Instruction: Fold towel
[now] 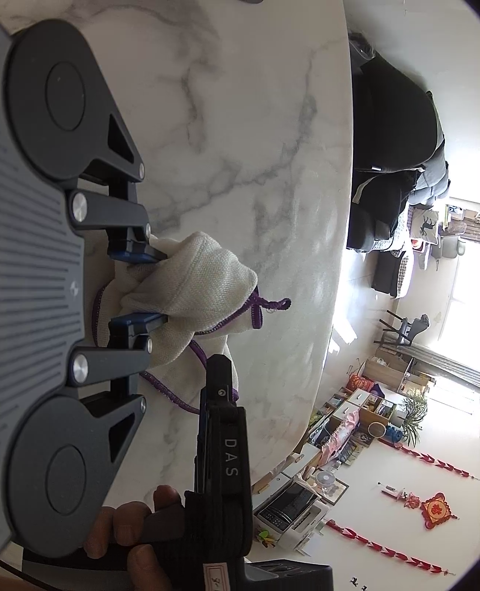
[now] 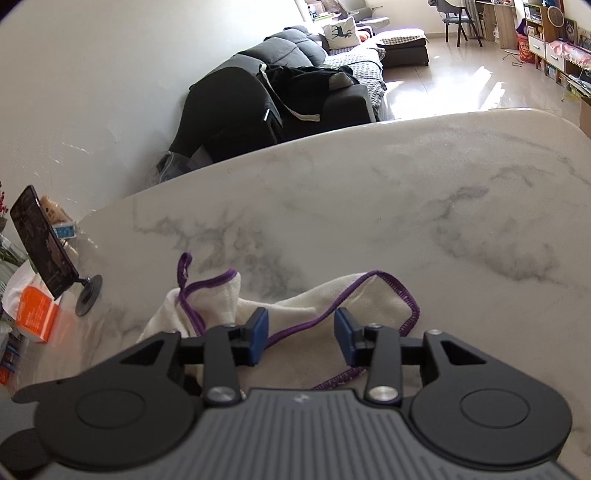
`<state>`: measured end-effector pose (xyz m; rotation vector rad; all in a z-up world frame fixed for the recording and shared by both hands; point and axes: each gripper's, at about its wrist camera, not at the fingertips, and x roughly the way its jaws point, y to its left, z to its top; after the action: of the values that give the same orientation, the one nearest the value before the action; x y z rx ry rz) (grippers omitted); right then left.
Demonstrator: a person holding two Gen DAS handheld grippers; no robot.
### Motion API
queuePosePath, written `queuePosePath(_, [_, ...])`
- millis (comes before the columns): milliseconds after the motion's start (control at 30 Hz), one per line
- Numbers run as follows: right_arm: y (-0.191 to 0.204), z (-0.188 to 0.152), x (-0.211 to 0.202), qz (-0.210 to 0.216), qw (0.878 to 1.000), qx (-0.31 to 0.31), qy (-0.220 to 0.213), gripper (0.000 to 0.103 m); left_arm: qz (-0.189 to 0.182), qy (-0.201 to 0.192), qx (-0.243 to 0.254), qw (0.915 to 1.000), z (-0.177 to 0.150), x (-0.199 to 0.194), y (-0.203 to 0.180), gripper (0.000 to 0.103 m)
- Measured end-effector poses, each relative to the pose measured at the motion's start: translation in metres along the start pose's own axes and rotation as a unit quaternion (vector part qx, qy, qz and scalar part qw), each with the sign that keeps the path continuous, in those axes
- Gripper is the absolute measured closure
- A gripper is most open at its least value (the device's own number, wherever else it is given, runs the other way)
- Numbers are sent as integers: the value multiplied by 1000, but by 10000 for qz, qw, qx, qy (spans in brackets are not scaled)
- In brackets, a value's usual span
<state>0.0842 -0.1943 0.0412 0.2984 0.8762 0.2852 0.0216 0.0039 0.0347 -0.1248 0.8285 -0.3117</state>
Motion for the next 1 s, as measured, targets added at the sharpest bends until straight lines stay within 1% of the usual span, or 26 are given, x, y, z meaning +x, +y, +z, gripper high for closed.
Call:
queuePosePath(67, [3, 2, 3, -17, 10000, 2, 4, 61, 10, -6, 28, 10000, 0, 0, 0, 76])
queuePosePath(133, [5, 2, 7, -9, 10000, 4, 17, 76, 17, -11, 49, 10000, 0, 0, -1, 76])
queuePosePath(167, [5, 2, 9, 7, 10000, 9, 26, 94, 10, -10, 43, 10000, 0, 1, 0, 76])
queuePosePath(200, [5, 2, 10, 10, 10000, 17, 17, 100, 1, -8, 35, 10000, 0, 0, 0, 76])
queuePosePath(367, [4, 3, -1, -208, 9993, -123, -297, 101, -39, -9, 14, 10000, 0, -4, 2, 76])
queuePosePath(467, [9, 4, -10, -326, 9980, -360, -413, 101, -56, -11, -3, 10000, 1, -5, 3, 76])
queuePosePath(567, [17, 5, -13, -473, 9955, -712, -417, 100, -63, -9, 20, 10000, 0, -4, 3, 76])
queuePosePath(633, [22, 5, -14, -571, 9932, -940, -394, 98, -65, -2, 25, 10000, 0, -4, 4, 76])
queuePosePath(700, [25, 5, -14, -716, 9890, -1243, -364, 90, -70, 13, 31, 10000, 1, -4, 6, 76])
queuePosePath(733, [28, 4, -13, -791, 9846, -1524, -327, 84, -71, 25, 48, 10000, 2, -4, 7, 76])
queuePosePath(767, [31, 2, -14, -809, 9795, -1821, -300, 74, -70, 42, 71, 9999, 2, -4, 8, 76])
queuePosePath(800, [33, 0, -14, -802, 9747, -2062, -307, 68, -66, 55, 88, 9999, 3, -4, 9, 76])
queuePosePath(900, [39, -5, -15, -718, 9568, -2805, -261, 66, -47, 93, 116, 9999, 5, -4, 11, 76])
queuePosePath(1000, [45, -7, -10, -484, 9429, -3295, -87, 63, -39, 115, 123, 9999, 6, -4, 12, 76])
